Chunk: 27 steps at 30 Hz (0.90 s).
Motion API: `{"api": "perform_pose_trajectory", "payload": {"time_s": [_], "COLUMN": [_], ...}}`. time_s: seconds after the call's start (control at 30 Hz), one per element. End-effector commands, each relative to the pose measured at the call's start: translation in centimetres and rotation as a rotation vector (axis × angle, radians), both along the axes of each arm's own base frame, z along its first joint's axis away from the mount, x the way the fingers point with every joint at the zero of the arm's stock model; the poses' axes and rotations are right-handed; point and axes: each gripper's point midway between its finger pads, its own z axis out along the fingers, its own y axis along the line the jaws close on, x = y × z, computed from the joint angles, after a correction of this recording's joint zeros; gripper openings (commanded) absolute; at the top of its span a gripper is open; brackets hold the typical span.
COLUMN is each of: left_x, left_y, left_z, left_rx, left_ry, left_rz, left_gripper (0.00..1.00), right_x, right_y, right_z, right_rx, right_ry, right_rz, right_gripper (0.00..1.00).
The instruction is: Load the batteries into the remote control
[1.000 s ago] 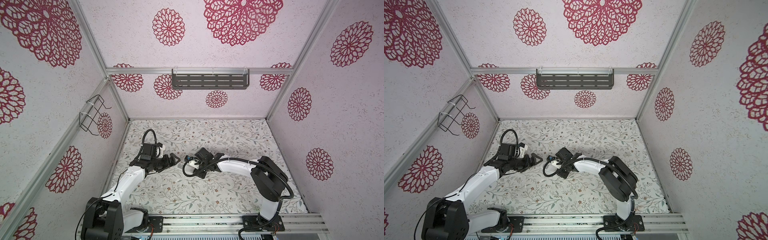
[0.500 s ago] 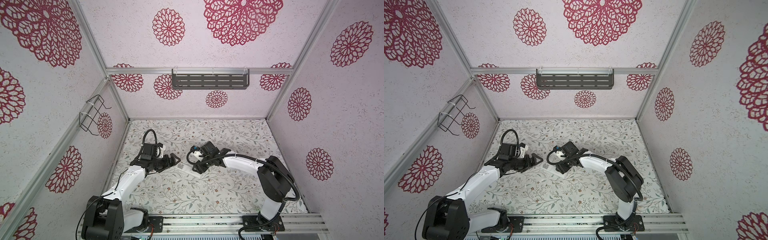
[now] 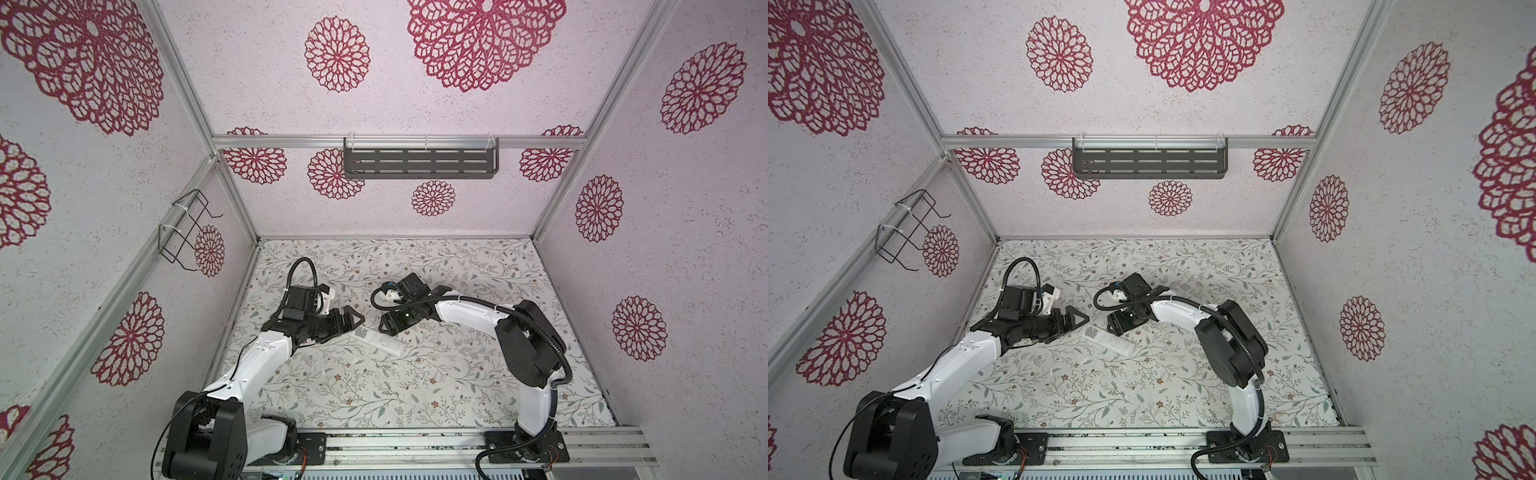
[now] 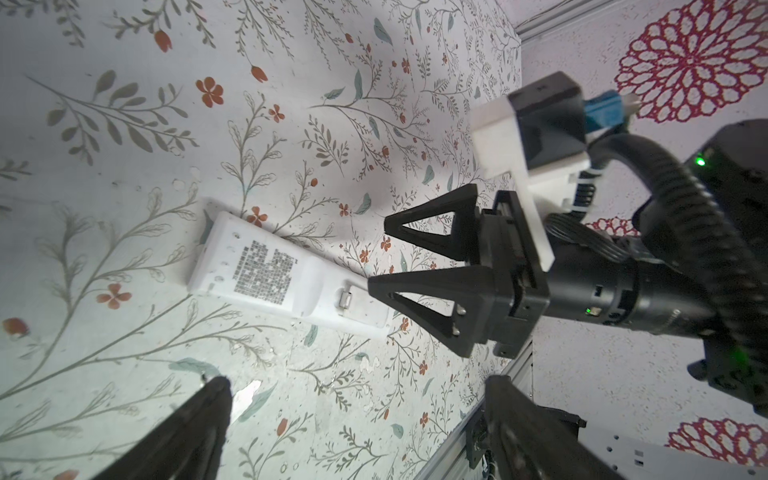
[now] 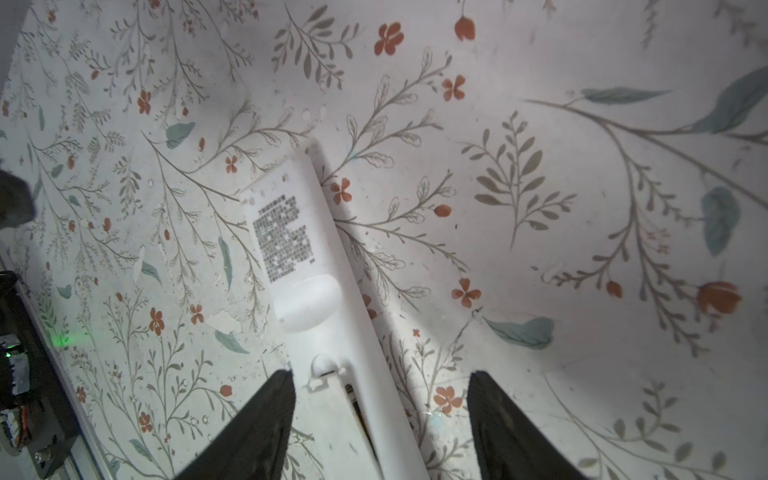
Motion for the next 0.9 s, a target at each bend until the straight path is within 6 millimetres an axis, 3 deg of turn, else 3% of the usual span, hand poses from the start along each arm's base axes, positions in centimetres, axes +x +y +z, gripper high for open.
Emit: {"api": "perform_pose_trajectory", "payload": {"time_s": [0.0, 0.47, 0.87], "left_x": [-0.1, -0.3, -0.2], "left_y": [-1.7, -2.0, -1.9], "left_z": [1.6, 2.2, 2.4], "left_rx": [-0.024, -0.019, -0.01], "left_ry": [-0.074, -0.109, -0.117], "left_rz": [-0.076, -0.083, -0.078], "left_gripper": [0.97, 0.97, 0.97], "right_x": [-0.4, -1.0, -0.7], "right_y": [0.2, 0.2, -3.6], "right_z": [0.6, -0.7, -3.7], "right_rx": [-0.004, -0.058, -0.294], "right_ry": [0.021, 0.018, -0.005], "right_rz": [-0.008, 0.021, -0.031], "right_gripper": [0.7, 0.7, 0.69]}}
